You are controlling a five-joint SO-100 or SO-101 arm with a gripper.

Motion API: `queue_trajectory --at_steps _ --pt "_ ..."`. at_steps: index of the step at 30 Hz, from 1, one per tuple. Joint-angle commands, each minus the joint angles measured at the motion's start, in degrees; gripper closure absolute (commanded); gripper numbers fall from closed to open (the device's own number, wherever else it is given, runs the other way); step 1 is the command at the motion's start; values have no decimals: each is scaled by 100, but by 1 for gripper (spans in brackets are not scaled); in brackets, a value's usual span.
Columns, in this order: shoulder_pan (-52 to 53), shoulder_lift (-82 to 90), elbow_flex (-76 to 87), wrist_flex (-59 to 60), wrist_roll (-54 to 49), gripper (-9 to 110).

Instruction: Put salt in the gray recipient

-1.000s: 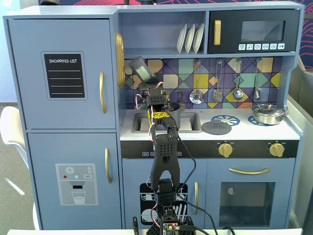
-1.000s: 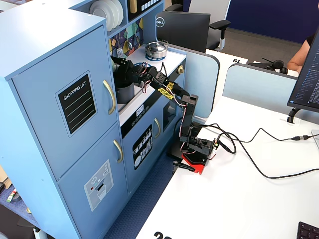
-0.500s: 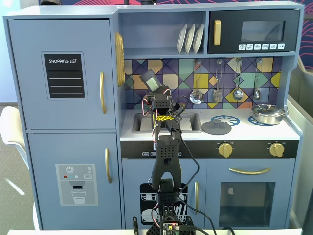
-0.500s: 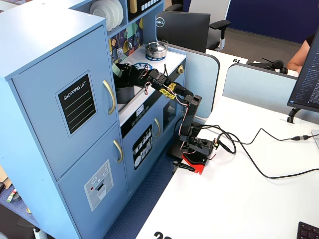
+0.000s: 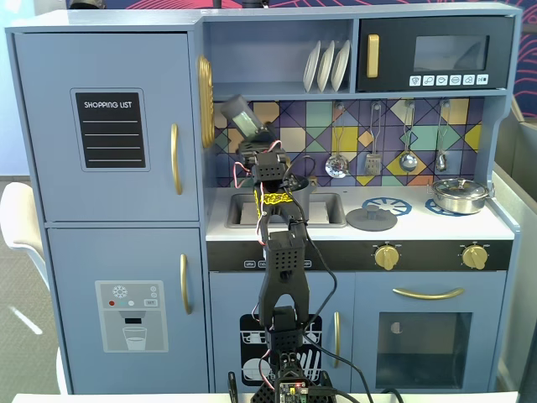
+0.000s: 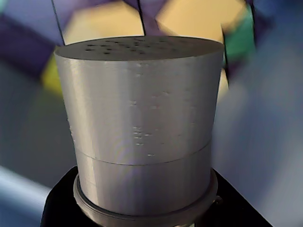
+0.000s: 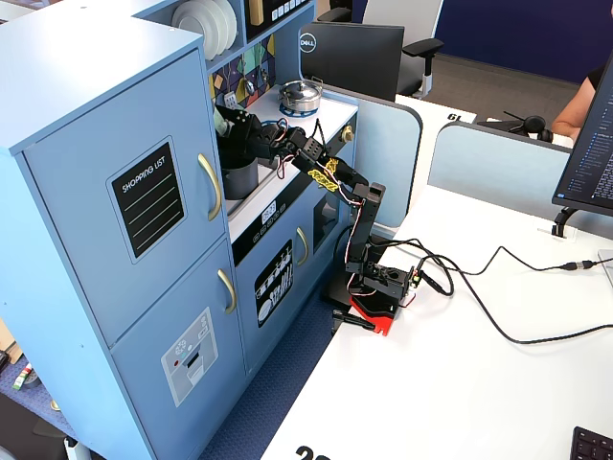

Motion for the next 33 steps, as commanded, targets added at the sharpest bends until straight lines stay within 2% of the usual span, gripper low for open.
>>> queue_trajectory --at_steps 1,6,9,12,17,23,29,31,33 --pt "378 729 932 -255 114 101" --pt "246 949 1450 -694 -88 101" --pt "70 765 791 -791 -396 101" --pt "26 510 -35 -747 -1213 101" --pt "694 773 -237 -519 -4052 101" --pt "3146 1248 272 -281 -8376 101" --pt "5106 1301 826 -1397 -12322 101" --pt "5493 1248 1213 -2101 -13351 101" --pt "5704 1081 1424 -2637 -13878 101"
